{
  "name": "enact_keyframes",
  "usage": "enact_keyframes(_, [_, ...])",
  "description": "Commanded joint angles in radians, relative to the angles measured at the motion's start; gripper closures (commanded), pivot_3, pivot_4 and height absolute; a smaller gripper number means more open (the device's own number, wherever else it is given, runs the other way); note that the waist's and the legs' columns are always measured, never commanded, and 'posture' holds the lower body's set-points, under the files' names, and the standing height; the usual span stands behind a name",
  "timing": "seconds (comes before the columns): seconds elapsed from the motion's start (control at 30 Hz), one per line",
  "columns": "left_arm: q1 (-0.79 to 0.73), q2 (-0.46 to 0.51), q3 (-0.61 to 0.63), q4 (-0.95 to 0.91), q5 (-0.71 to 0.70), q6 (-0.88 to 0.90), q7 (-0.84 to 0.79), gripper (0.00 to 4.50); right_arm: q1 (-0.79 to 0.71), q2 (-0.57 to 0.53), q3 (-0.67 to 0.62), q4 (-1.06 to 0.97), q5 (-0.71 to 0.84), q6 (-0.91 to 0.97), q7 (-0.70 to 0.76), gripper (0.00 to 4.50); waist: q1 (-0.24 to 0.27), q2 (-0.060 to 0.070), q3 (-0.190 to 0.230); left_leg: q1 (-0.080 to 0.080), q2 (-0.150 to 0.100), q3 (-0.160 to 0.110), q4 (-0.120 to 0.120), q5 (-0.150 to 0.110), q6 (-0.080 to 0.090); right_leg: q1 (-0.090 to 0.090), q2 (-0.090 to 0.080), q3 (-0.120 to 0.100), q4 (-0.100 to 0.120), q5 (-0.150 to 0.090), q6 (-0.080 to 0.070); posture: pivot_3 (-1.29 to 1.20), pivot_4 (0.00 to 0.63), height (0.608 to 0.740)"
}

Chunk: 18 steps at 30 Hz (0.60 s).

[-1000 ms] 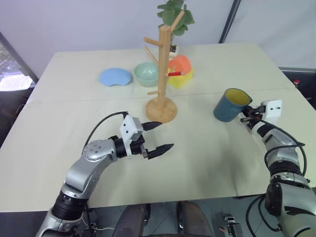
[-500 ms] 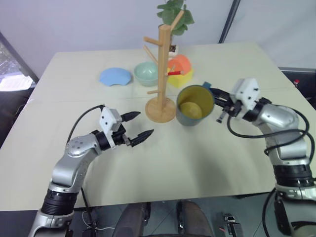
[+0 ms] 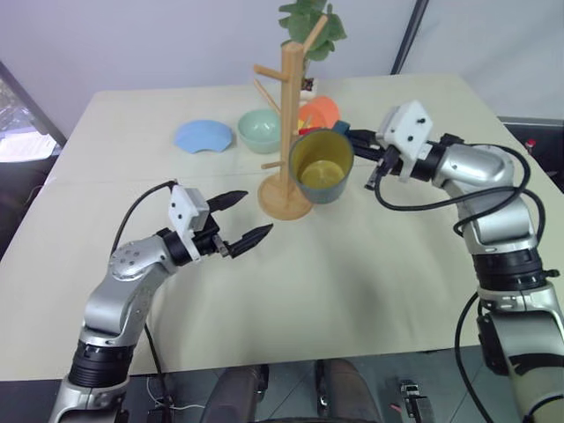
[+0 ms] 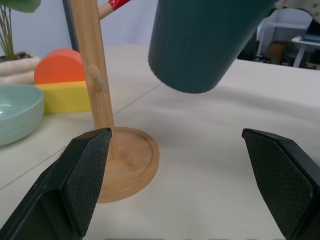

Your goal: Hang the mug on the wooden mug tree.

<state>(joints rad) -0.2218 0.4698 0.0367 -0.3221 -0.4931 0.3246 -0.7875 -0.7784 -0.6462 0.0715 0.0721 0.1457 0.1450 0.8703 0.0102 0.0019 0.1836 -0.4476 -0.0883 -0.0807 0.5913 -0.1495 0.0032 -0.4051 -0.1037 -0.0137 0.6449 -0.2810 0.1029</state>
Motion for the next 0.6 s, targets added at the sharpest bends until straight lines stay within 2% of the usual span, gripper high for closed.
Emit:
enact_keyframes(0.03, [0.002, 0.008, 0.034, -0.050, -0.023, -0.001, 0.015, 0.00, -0.051, 0.014, 0.000, 0.023, -0.014, -0.030, 0.001, 4.44, 0.000, 0.000, 0.000, 0.000, 0.000, 0.000, 0.000, 0.000, 0.000, 0.000, 0.000, 0.000, 0.000, 0.000, 0.000, 0.00, 0.150, 0.740])
enact_keyframes(0.6, [0.010, 0.020, 0.063, -0.105, -0.062, 0.023, 0.049, 0.00, -0.216, 0.116, 0.095, 0.225, -0.129, -0.068, -0.005, 4.44, -0.004, 0.000, 0.000, 0.001, 0.000, 0.000, 0.000, 0.000, 0.000, 0.000, 0.001, 0.002, 0.002, 0.000, 0.000, 0.00, 0.150, 0.740])
